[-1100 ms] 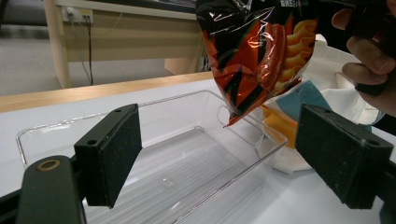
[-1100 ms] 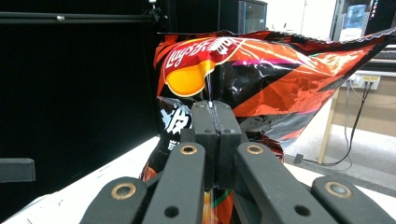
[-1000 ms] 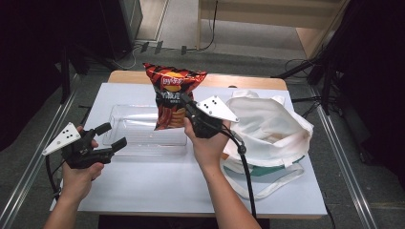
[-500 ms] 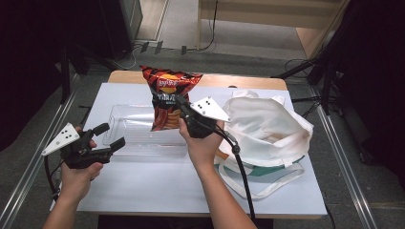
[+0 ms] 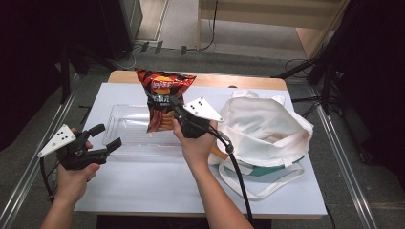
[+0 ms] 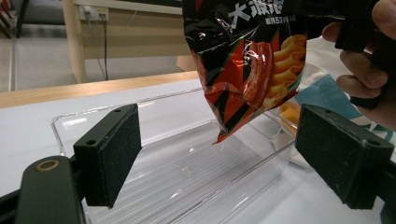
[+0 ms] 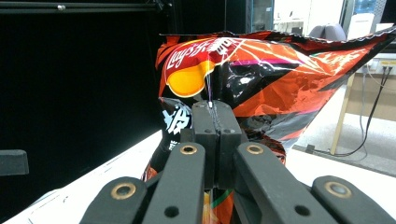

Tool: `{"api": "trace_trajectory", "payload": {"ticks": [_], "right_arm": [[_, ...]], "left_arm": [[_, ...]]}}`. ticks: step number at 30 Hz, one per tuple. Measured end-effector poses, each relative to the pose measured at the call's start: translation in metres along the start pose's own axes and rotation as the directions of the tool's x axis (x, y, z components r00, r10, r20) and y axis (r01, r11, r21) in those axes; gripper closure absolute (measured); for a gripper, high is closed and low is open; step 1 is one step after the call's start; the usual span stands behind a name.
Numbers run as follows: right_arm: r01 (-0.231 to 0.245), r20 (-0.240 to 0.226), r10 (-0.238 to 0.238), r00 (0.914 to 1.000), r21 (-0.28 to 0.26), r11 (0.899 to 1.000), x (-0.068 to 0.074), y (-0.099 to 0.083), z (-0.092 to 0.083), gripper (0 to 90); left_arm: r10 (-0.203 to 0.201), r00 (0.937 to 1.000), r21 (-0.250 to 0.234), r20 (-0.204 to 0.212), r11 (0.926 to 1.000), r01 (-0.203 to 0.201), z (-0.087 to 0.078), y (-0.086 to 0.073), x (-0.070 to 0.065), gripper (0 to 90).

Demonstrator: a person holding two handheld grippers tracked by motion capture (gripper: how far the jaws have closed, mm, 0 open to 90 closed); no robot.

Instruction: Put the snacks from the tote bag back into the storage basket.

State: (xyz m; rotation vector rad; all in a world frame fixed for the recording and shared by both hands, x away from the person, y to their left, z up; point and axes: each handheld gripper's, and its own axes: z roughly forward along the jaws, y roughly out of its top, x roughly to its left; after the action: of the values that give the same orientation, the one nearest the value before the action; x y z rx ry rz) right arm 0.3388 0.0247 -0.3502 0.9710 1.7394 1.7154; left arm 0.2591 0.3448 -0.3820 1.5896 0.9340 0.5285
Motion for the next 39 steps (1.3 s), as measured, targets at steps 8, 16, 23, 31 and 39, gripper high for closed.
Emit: {"api": "trace_trajectory", "payload": {"ticks": [8, 16, 23, 31, 39], "right_arm": [[-0.005, -0.002, 0.005, 1.0000, 0.005, 1.000, 0.003, -0.003, 0.004, 90.0], [-0.014, -0.004, 0.014, 0.9999, 0.003, 1.000, 0.008, -0.008, 0.009, 90.0], [-0.027, -0.010, 0.027, 0.9996, 0.013, 1.000, 0.013, -0.014, 0.017, 90.0], [-0.038, -0.016, 0.039, 0.9991, 0.029, 0.999, 0.024, -0.022, 0.028, 90.0], [-0.063, -0.004, 0.063, 0.9980, 0.022, 0.998, 0.029, -0.026, 0.036, 90.0]], "left_arm": [[-0.004, 1.0000, 0.000, -0.004, 1.0000, 0.004, -0.003, -0.003, 0.003, 14.9], [-0.010, 0.9998, -0.004, -0.019, 0.9999, 0.010, -0.008, -0.003, 0.006, 14.9], [-0.014, 0.9997, 0.003, -0.022, 0.9999, 0.014, -0.009, -0.005, 0.007, 15.0], [-0.017, 0.9996, -0.002, -0.021, 0.9999, 0.017, -0.009, -0.005, 0.008, 15.1], [-0.024, 0.9995, 0.001, -0.022, 0.9997, 0.024, -0.008, -0.006, 0.009, 15.2]]}}
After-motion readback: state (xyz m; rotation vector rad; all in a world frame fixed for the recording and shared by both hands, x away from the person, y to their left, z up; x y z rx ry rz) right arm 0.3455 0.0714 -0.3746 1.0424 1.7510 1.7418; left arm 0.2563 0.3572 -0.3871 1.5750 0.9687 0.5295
